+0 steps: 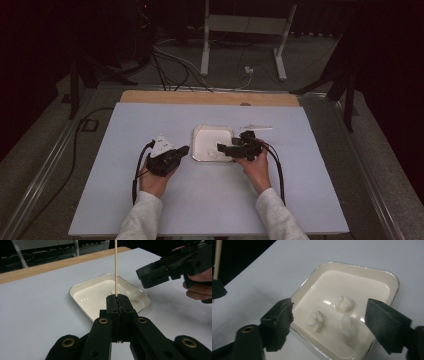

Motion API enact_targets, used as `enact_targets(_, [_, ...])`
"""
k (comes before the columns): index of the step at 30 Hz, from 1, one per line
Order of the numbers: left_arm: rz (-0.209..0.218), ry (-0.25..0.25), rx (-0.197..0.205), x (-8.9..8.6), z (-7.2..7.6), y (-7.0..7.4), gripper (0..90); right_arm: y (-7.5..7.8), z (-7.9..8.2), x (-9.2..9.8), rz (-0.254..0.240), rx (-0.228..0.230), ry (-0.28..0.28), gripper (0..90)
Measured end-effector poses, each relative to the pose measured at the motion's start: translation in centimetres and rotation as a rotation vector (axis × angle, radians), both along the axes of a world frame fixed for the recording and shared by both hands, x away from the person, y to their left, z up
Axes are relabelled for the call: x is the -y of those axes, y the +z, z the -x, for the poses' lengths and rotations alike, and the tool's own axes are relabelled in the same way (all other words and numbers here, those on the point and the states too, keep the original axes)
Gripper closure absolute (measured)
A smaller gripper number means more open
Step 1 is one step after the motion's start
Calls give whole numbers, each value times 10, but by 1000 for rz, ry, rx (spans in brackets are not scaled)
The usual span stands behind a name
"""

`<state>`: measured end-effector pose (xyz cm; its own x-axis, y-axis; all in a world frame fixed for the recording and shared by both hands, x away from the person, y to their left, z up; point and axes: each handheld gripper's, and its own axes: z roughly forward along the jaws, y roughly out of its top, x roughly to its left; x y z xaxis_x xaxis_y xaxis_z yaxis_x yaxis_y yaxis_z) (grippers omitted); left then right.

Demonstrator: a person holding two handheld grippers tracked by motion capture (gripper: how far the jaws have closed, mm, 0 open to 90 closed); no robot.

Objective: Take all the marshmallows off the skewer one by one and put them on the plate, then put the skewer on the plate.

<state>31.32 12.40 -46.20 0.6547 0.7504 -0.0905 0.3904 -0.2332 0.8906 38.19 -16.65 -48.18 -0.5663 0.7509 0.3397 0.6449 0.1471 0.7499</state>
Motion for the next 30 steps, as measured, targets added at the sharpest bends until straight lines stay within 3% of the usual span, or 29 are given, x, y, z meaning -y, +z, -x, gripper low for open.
enact_targets(9, [11, 21, 3, 5, -5, 9, 900, 11, 13, 5, -17, 55, 9, 116])
enact_targets(18, [19, 34, 4, 17, -16, 17, 900, 17, 25, 17, 2, 91, 18, 81])
enact_targets(30, [36, 72, -12, 29, -28, 15, 900, 20, 38, 38, 1, 107, 1, 67])
